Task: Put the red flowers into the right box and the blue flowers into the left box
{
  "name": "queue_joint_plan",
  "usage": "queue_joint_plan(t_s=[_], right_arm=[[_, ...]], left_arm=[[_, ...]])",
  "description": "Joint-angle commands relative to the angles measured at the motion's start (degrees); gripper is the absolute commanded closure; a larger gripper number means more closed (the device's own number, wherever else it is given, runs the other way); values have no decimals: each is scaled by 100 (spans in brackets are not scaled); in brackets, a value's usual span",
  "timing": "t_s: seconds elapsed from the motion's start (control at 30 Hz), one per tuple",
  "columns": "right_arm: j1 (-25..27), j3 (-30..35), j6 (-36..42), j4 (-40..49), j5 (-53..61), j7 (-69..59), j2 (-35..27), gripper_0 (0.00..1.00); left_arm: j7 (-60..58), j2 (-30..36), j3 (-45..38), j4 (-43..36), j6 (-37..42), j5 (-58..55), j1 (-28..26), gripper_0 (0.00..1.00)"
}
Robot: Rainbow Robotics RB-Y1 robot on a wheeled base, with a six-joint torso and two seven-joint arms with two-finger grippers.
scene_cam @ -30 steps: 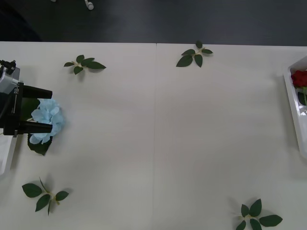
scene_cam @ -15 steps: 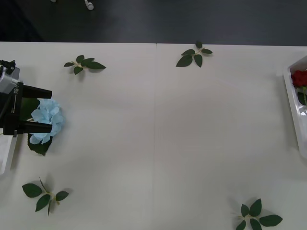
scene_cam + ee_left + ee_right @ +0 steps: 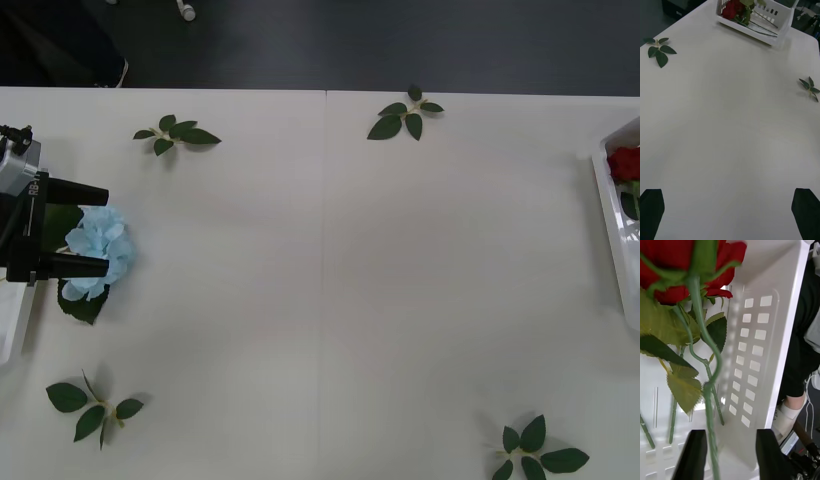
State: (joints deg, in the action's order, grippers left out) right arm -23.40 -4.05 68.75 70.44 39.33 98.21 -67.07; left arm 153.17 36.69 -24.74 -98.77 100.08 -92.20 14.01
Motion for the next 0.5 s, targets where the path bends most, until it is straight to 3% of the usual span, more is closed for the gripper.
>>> queue_joint_plan(t_s=[0.03, 0.4, 0.5], right_arm=[[-121, 36, -2, 93, 40, -426, -193, 32], [-121, 53, 165, 321, 453, -557, -193, 32], [-121, 211, 798, 980, 286, -760, -166, 32]], left_arm=[[183, 58, -119, -90, 21, 9, 120, 0], [183, 58, -119, -90, 21, 9, 120, 0], [183, 58, -119, -90, 21, 9, 120, 0]])
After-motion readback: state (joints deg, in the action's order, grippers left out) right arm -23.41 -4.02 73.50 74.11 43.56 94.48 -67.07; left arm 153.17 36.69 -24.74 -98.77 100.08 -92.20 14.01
